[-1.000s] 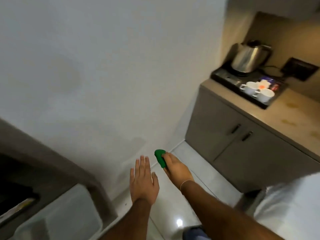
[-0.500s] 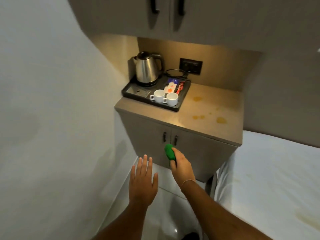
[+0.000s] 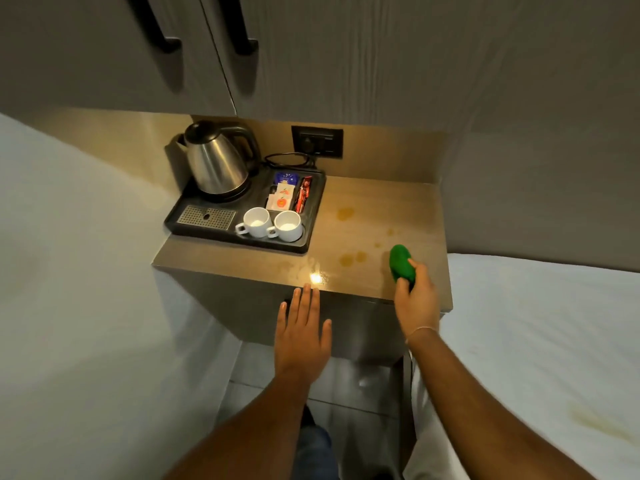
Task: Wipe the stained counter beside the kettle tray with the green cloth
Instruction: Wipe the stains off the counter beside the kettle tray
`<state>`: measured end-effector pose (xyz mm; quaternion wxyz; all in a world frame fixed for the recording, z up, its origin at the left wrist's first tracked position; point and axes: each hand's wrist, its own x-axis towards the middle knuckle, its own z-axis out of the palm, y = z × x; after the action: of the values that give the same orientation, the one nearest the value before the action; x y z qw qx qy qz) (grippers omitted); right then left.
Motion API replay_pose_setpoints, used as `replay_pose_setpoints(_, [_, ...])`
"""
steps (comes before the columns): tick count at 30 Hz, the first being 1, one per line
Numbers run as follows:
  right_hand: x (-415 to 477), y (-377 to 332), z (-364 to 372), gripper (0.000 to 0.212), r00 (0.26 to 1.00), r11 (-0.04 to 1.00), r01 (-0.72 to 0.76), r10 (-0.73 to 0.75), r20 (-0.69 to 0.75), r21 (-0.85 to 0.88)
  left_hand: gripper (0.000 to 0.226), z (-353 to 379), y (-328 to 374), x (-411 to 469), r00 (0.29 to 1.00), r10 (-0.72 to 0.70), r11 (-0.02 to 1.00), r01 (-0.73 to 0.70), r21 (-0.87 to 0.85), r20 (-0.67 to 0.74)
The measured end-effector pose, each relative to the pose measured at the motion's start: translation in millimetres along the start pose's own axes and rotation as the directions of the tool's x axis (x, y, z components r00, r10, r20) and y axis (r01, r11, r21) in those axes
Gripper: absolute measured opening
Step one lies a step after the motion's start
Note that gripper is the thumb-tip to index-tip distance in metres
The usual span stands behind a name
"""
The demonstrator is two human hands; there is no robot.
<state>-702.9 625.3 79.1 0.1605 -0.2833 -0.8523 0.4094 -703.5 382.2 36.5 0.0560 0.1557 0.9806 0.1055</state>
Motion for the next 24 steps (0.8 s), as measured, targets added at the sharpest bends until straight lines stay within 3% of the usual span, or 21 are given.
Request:
replay_pose_setpoints(2, [21.8,7.1,-1.1,0.029,1.000,0.996,-0.026,0.026,-0.005,-0.088,0.075,-2.9,-2.3,25.0,0.999,0.035,0.999,-0.034,-0.037,0.003])
replay_pose_setpoints(4, [36.4,6.4,10.1,0.043,0.996,0.984,-0.033,0.047,0.080,-0.174,0.075,-5.5,-9.3,49.6,0.998,0.058,0.996,-0.058,-0.066,-0.007])
replay_pose_setpoints(8, [30.5,-0.4,57.0,0.070,0.937,0.899,0.153,0.000,0.348,-0.410,0.075,-10.7,-26.5,92.2,0.996,0.089,0.992,-0.089,-0.085,-0.005])
replay_pose_setpoints(10, [23.6,0.8,73.7,0.076,0.947,0.846,0.191,-0.026,0.319,-0.498,0.074,-8.9,-35.2,109.3,0.994,0.111,0.990,-0.111,-0.085,-0.001])
replay_pose_setpoints(14, [19.0,20.5,62.4,0.084,0.935,0.834,0.227,-0.041,0.352,-0.504,0.073,3.3,-50.3,124.0,0.987,0.152,0.986,-0.148,-0.079,0.049])
replay_pose_setpoints(17, [33.6,45.1,20.9,0.081,0.971,0.867,0.035,0.087,0.221,-0.497,0.074,12.1,-55.0,125.7,0.980,0.173,0.983,-0.166,-0.076,0.099])
replay_pose_setpoints(20, [70.9,55.3,-6.9,0.072,0.973,0.822,-0.147,0.220,0.069,-0.551,0.077,22.1,-61.7,121.8,0.973,0.189,0.980,-0.178,-0.089,0.136])
replay_pose_setpoints(22, [102.3,42.9,1.8,0.069,0.964,0.800,-0.180,0.258,0.058,-0.573,0.078,28.4,-64.4,117.8,0.973,0.183,0.980,-0.170,-0.101,0.140])
replay_pose_setpoints(24, [123.8,17.7,28.3,0.071,0.976,0.805,-0.106,0.196,0.093,-0.584,0.078,30.4,-61.9,115.1,0.978,0.162,0.983,-0.148,-0.113,0.129])
